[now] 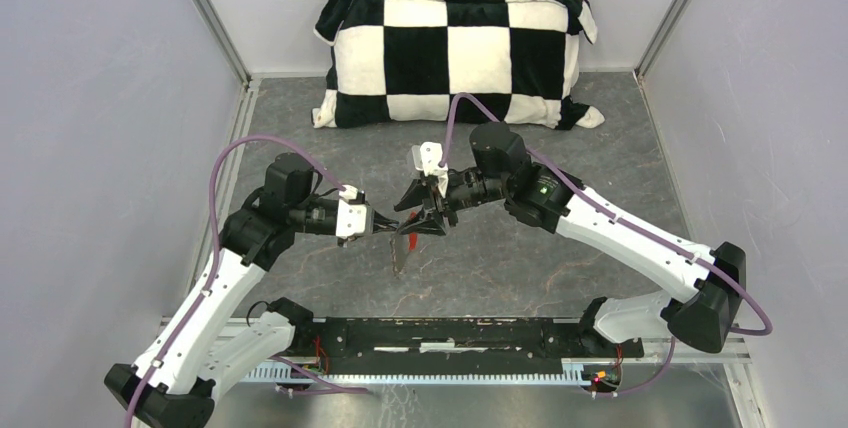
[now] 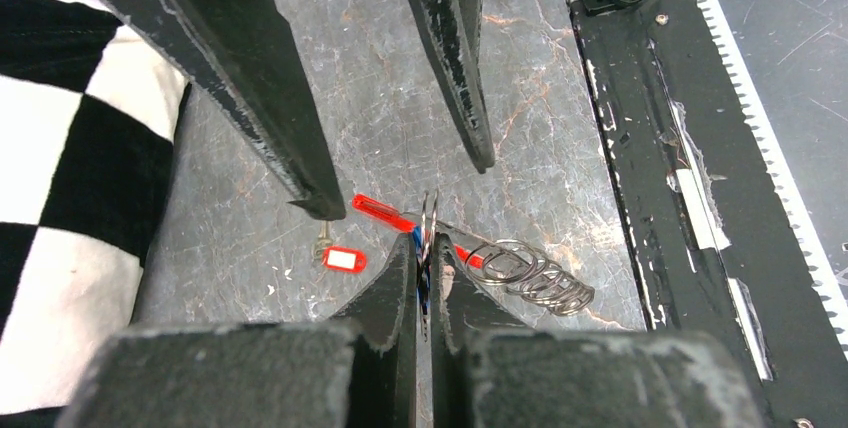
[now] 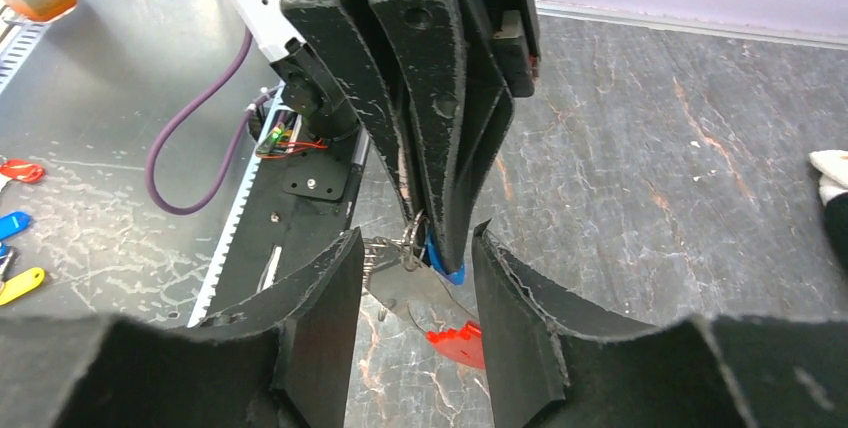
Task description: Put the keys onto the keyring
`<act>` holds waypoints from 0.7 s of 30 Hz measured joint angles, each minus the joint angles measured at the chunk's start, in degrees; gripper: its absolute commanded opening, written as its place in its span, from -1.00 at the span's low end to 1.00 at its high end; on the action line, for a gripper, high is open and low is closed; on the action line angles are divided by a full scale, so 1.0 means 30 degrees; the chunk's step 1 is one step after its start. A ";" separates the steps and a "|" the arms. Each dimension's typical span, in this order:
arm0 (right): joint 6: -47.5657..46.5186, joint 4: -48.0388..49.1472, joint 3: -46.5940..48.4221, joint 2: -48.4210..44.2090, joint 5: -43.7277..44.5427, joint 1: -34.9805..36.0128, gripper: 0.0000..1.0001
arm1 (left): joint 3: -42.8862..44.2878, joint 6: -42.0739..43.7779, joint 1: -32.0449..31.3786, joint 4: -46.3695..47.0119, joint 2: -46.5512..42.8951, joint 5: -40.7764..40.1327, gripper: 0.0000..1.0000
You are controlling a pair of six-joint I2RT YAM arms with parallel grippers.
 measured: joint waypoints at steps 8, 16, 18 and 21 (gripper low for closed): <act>0.0117 0.0189 -0.0153 0.0000 0.0350 0.0007 -0.01 | -0.0007 0.0007 0.0000 0.0000 -0.0080 0.0000 -0.96; 0.0131 0.0197 -0.0240 0.0058 0.0372 0.0350 -0.17 | -0.0007 0.0007 0.0000 0.0007 -0.0073 -0.0095 -0.96; 0.0138 0.0211 -0.0248 0.0109 0.0393 0.0379 -0.23 | -0.0007 0.0007 0.0000 0.0007 -0.0073 -0.0138 -0.96; 0.0262 0.0328 -0.0248 0.0262 0.0408 0.0379 -0.33 | -0.0007 0.0007 0.0000 0.0007 -0.0058 -0.0160 -0.96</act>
